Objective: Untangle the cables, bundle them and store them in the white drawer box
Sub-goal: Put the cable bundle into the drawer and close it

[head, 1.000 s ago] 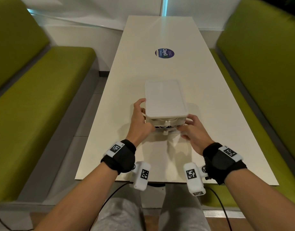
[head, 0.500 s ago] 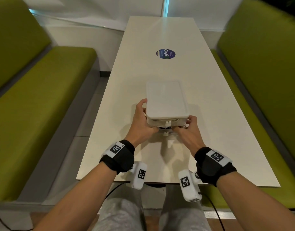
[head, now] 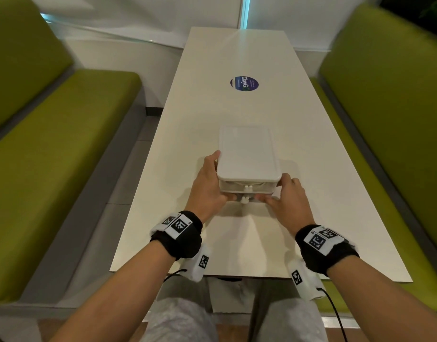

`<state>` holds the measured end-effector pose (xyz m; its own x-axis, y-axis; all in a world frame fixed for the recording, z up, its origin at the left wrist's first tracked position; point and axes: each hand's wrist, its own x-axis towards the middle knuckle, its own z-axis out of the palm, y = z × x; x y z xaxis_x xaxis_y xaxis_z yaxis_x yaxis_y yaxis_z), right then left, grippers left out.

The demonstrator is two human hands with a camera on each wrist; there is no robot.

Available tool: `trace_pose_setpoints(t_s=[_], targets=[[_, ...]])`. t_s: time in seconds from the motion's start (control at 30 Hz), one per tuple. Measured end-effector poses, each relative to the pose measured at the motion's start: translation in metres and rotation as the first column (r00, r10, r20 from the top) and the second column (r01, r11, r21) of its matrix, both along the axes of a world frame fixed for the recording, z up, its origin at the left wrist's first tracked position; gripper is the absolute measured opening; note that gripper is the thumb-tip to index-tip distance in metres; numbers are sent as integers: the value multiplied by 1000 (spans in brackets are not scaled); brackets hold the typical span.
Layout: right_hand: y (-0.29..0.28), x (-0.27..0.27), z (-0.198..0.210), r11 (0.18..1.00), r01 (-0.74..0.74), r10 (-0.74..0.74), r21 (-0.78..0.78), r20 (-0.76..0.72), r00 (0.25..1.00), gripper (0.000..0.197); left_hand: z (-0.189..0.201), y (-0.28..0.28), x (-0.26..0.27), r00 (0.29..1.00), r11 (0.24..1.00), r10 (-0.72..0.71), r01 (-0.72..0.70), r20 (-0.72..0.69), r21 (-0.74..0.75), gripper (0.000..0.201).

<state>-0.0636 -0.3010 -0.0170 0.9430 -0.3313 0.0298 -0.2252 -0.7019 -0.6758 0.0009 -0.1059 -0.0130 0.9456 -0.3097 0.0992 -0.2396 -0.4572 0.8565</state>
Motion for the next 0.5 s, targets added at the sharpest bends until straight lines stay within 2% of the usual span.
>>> trace_pose_setpoints(t_s=[0.13,0.27,0.33,0.43,0.5], targets=[[-1,7,3,1000,6,-6,13,-7,1000,50,3,-4,3,999,999,31,-32,-10,-23,109],[1,7,9,996,8,-5,84,-40,999,48,6,-5,3,999,999,32,-32,4,35,113],[2,4,13,990,12,-3,143,-60,998,55,10,-2,0,1000,996,28,-29,7,81,116],[1,-6,18,967,87,-60,240,-117,991,71,14,9,-8,992,983,74,-57,-97,172,109],[0,-13,21,951,117,-76,286,-148,986,63,14,13,-18,975,977,103,-62,-198,205,95]])
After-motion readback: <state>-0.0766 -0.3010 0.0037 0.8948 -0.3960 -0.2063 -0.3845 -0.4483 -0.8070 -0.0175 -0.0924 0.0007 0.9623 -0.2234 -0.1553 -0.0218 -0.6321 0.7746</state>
